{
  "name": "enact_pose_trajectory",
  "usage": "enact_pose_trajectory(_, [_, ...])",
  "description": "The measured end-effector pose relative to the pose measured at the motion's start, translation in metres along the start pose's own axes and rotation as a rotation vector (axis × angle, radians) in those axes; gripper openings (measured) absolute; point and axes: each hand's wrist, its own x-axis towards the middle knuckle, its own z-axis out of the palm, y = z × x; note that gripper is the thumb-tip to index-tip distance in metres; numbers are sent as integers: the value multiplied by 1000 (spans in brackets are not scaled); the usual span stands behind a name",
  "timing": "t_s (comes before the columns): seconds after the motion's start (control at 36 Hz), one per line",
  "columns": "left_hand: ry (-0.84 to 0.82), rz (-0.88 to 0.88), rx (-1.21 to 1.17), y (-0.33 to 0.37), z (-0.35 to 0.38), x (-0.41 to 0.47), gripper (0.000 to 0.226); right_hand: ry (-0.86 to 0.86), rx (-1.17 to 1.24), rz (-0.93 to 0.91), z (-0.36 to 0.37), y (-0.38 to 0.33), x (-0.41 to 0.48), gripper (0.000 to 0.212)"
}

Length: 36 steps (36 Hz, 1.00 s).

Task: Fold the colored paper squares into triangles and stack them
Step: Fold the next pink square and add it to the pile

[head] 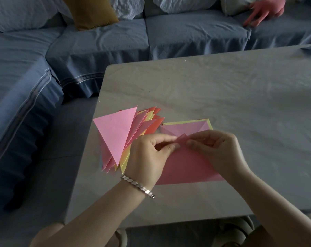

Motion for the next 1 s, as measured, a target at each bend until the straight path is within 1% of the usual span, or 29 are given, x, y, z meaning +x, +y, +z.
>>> enact_pose_trajectory(0.08, [13, 12, 5, -1, 1, 0, 16, -16, -46, -37, -1, -3, -3, 20])
enact_pose_trajectory(0.17, [24, 11, 11, -2, 1, 0, 15, -23, -69, -63, 0, -4, -4, 25])
enact_pose_trajectory(0.25, [24, 17, 0, -1, 1, 0, 14, -8, -77, -76, 1, -3, -3, 30])
enact_pose_trajectory(0.39, [30, 28, 4, 0, 2, 0, 13, -3, -76, -88, 1, -1, -1, 30])
enact_pose_trajectory(0.56, [-27, -2, -14, 0, -3, 2, 12, -65, -61, -86, 4, -2, 2, 33])
enact_pose_trajectory(0.72, [-1, 8, 9, -3, -10, 4, 11, -85, -121, -103, 8, -5, 5, 33])
enact_pose_trajectory(0.83, [4, 12, 2, -5, -13, 2, 9, -122, -128, -96, 11, -7, 7, 32])
enact_pose_trajectory(0.92, [3, -28, -8, -7, -17, 3, 7, -173, -121, -98, 14, -7, 8, 32])
enact_pose_trajectory(1.0, [-68, -105, -91, -10, -22, 6, 12, -251, -121, -89, 18, -9, 11, 25])
